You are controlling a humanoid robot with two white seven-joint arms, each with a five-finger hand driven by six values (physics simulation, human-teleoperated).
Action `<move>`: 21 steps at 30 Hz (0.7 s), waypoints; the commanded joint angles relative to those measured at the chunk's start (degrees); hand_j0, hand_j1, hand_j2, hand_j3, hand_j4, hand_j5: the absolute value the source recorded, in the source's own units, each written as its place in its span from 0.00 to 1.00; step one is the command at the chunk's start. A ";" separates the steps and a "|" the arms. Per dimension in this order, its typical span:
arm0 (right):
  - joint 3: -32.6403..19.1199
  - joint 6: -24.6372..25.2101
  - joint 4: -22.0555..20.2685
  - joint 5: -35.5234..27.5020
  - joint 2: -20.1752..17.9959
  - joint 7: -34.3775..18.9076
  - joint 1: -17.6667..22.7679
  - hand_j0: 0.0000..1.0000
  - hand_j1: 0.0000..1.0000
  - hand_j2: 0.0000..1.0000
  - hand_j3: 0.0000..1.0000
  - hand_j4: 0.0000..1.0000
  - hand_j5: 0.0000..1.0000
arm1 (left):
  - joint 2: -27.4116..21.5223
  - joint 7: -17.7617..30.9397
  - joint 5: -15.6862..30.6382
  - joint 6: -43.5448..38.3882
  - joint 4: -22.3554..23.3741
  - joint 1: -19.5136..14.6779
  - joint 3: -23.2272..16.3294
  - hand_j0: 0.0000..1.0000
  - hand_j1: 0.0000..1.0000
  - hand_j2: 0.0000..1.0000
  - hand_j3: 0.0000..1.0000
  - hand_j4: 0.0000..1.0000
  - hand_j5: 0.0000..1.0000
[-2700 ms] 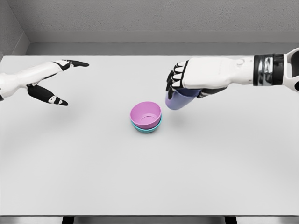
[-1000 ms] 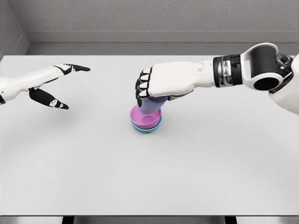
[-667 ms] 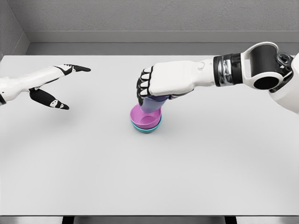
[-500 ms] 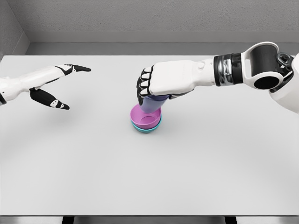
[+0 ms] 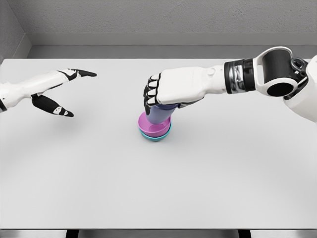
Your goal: Stacking bowl and cup with both arms
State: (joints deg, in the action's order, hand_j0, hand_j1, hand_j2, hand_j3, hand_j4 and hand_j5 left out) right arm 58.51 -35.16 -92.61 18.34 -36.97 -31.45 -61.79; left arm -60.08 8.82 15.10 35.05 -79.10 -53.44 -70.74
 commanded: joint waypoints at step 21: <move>0.02 0.16 0.06 0.12 1.11 -0.63 0.09 0.68 0.68 0.68 0.68 0.68 0.68 | -0.12 0.06 0.46 -0.05 -0.18 0.00 -0.01 1.00 1.00 1.00 1.00 1.00 1.00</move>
State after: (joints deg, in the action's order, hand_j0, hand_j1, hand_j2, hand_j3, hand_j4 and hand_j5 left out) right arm 58.57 -35.16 -92.58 18.74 -35.85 -32.07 -61.70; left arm -60.19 8.87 15.17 35.05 -79.19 -53.35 -70.85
